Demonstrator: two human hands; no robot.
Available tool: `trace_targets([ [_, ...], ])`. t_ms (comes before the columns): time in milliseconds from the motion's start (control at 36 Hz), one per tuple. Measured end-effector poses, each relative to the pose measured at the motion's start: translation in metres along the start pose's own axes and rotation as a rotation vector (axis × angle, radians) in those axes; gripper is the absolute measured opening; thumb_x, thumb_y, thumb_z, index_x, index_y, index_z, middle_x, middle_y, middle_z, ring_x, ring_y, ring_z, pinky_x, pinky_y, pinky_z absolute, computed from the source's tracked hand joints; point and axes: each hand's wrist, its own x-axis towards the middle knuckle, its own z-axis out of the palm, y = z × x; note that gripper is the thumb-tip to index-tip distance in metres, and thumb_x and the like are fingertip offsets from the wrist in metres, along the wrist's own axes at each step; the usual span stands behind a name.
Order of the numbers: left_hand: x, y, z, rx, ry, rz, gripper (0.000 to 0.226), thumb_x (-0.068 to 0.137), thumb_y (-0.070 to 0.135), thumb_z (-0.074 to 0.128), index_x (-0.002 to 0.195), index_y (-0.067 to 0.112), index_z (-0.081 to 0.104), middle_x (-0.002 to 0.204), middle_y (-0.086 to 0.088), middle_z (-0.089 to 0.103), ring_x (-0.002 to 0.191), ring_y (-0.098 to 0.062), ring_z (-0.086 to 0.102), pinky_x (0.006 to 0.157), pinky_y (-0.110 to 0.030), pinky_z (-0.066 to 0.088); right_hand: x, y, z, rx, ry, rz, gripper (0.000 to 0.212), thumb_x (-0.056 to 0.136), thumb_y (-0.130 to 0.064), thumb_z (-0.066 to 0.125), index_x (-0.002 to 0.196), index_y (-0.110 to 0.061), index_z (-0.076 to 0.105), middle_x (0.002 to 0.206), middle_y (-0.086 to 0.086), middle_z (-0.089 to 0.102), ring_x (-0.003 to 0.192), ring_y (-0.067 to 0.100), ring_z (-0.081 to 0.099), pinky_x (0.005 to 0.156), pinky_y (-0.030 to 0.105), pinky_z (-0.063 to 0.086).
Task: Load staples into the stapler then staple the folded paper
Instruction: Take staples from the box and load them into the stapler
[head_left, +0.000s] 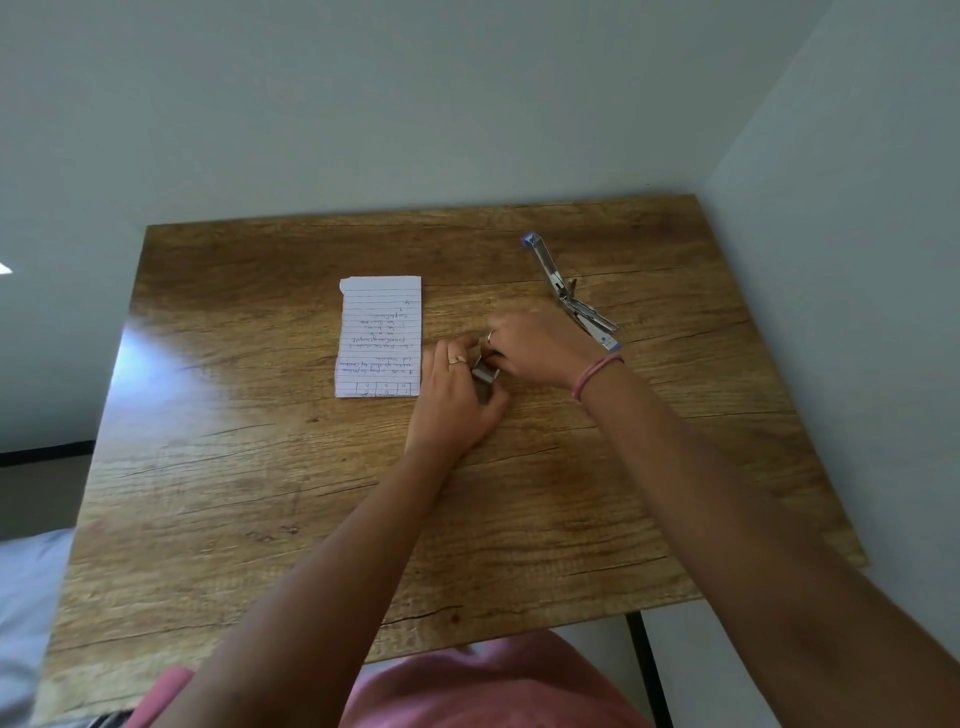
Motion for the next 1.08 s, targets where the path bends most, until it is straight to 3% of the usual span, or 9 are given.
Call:
trace_targets([
  [194, 0.000, 0.001, -0.001, 0.002, -0.003, 0.004, 0.054, 0.081, 0.026, 0.069, 0.122, -0.002, 0.047, 0.116, -0.015, 0.052, 0.110, -0.026, 0.046, 0.096, -0.036, 0.041, -0.007, 0.006, 0.010, 0.175, 0.121, 0.021, 0.028, 0.098, -0.032, 0.049, 0.105, -0.014, 0.069, 0.093, -0.004, 0.055, 0.079, 0.015, 0.055, 0.076, 0.036, 0.049],
  [278, -0.001, 0.001, -0.001, 0.014, -0.007, 0.006, 0.051, 0.080, 0.022, 0.069, 0.119, -0.004, 0.048, 0.113, -0.016, 0.052, 0.108, -0.028, 0.047, 0.095, -0.038, 0.042, -0.018, 0.011, 0.009, 0.325, 0.226, 0.094, 0.021, 0.096, -0.028, 0.053, 0.095, -0.015, 0.069, 0.090, -0.004, 0.052, 0.068, 0.006, 0.048, 0.064, 0.022, 0.042],
  [333, 0.000, 0.000, 0.000, 0.009, -0.004, -0.001, 0.050, 0.081, 0.024, 0.068, 0.118, -0.003, 0.048, 0.114, -0.015, 0.051, 0.108, -0.027, 0.047, 0.095, -0.036, 0.041, -0.029, 0.016, 0.010, 0.366, 0.212, 0.151, 0.017, 0.096, -0.027, 0.053, 0.087, -0.019, 0.066, 0.088, -0.006, 0.049, 0.064, -0.001, 0.043, 0.061, 0.016, 0.036],
  [389, 0.000, -0.001, 0.000, 0.006, -0.010, -0.010, 0.051, 0.082, 0.026, 0.068, 0.118, -0.002, 0.047, 0.115, -0.014, 0.050, 0.109, -0.025, 0.046, 0.095, -0.034, 0.040, -0.041, 0.021, 0.012, 0.333, 0.129, 0.194, 0.018, 0.095, -0.029, 0.054, 0.092, -0.018, 0.068, 0.084, -0.009, 0.047, 0.064, -0.003, 0.042, 0.058, 0.015, 0.033],
  [583, 0.000, -0.002, 0.001, 0.001, -0.025, -0.026, 0.055, 0.082, 0.031, 0.067, 0.122, 0.000, 0.046, 0.121, -0.013, 0.049, 0.115, -0.024, 0.044, 0.099, -0.036, 0.041, -0.069, 0.025, 0.026, 0.273, -0.040, 0.214, 0.025, 0.094, -0.033, 0.055, 0.104, -0.016, 0.070, 0.089, -0.006, 0.053, 0.076, 0.004, 0.047, 0.068, 0.021, 0.036],
  [722, 0.000, -0.002, 0.001, 0.013, -0.030, -0.033, 0.053, 0.083, 0.031, 0.066, 0.121, 0.000, 0.046, 0.121, -0.013, 0.048, 0.116, -0.025, 0.044, 0.101, -0.039, 0.041, -0.074, 0.034, 0.023, 0.380, 0.024, 0.264, 0.025, 0.095, -0.031, 0.055, 0.107, -0.015, 0.070, 0.100, 0.001, 0.063, 0.087, 0.011, 0.055, 0.078, 0.026, 0.046],
  [833, 0.001, -0.002, 0.001, 0.013, -0.032, -0.032, 0.054, 0.083, 0.031, 0.066, 0.122, 0.001, 0.046, 0.122, -0.012, 0.048, 0.115, -0.025, 0.043, 0.101, -0.038, 0.040, -0.072, 0.045, 0.019, 0.367, 0.104, 0.307, 0.023, 0.095, -0.027, 0.057, 0.109, -0.015, 0.069, 0.098, -0.002, 0.060, 0.084, 0.007, 0.050, 0.073, 0.022, 0.039],
  [944, 0.000, -0.003, 0.001, 0.009, -0.037, -0.039, 0.053, 0.083, 0.032, 0.066, 0.121, 0.002, 0.046, 0.122, -0.011, 0.047, 0.116, -0.023, 0.043, 0.100, -0.036, 0.040, -0.067, 0.048, 0.018, 0.328, 0.018, 0.293, 0.030, 0.093, -0.029, 0.059, 0.123, -0.023, 0.062, 0.105, -0.003, 0.067, 0.083, 0.004, 0.050, 0.066, 0.018, 0.035],
  [1083, 0.000, -0.002, 0.001, -0.005, -0.031, -0.047, 0.054, 0.082, 0.032, 0.065, 0.122, 0.001, 0.046, 0.119, -0.012, 0.048, 0.114, -0.024, 0.043, 0.099, -0.036, 0.040, -0.062, 0.046, 0.019, 0.330, -0.031, 0.273, 0.032, 0.092, -0.031, 0.060, 0.124, -0.029, 0.062, 0.107, -0.002, 0.068, 0.093, 0.012, 0.060, 0.079, 0.027, 0.045],
])
